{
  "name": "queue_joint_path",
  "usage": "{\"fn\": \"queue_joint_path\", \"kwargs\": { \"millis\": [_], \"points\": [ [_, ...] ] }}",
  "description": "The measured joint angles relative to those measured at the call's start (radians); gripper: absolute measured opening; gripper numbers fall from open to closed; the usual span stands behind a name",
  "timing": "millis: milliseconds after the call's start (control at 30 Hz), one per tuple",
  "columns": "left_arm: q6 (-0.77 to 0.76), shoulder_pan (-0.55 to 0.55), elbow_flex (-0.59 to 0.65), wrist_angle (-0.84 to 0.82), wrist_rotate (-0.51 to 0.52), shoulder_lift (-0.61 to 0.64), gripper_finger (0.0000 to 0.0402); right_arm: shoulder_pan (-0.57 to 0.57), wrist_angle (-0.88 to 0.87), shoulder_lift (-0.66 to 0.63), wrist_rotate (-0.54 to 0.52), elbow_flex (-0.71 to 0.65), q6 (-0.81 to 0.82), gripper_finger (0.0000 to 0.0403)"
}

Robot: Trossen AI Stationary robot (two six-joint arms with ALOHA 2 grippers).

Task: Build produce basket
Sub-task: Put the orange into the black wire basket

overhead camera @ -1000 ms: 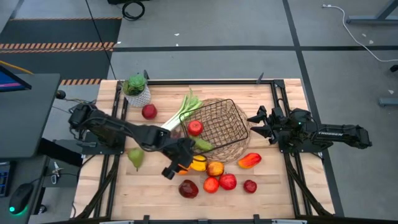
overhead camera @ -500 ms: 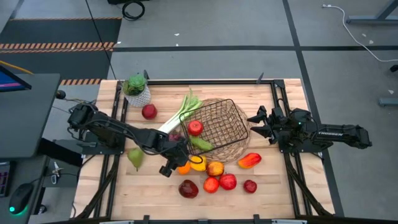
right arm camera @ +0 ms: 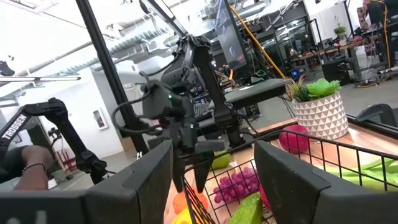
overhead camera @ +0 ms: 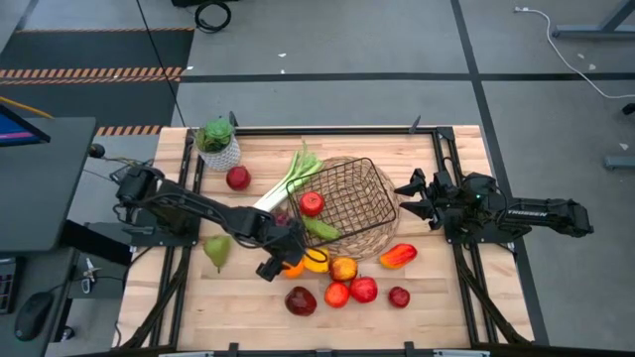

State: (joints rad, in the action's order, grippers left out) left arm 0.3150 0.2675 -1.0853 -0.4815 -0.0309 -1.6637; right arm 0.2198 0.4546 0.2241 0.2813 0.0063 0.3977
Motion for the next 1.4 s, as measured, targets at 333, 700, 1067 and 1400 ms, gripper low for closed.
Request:
{"fn": "queue_joint_path", "kwargs": {
  "millis": [333, 700, 1067, 1400],
  "points": [
    [0.033, 0.005, 0.001, -0.047, -0.008, -0.037, 0.0289, 0.0, 0.0, 0.0, 0.0, 0.0, 0.0, 0.0231],
    [-0.019, 0.004, -0.001, -0.072, -0.024, -0.036, 0.0273, 0.0, 0.0, 0.0, 0.0, 0.0, 0.0, 0.0231],
    [-0.042, 0.005, -0.058, -0.132, -0.028, -0.037, 0.0269, 0.0, 0.0, 0.0, 0.0, 0.0, 0.0, 0.0231],
    [-0.07, 0.004, -0.105, -0.198, -0.019, -0.036, 0.0201, 0.0, 0.0, 0.0, 0.0, 0.0, 0.0, 0.0231]
  ]
}}
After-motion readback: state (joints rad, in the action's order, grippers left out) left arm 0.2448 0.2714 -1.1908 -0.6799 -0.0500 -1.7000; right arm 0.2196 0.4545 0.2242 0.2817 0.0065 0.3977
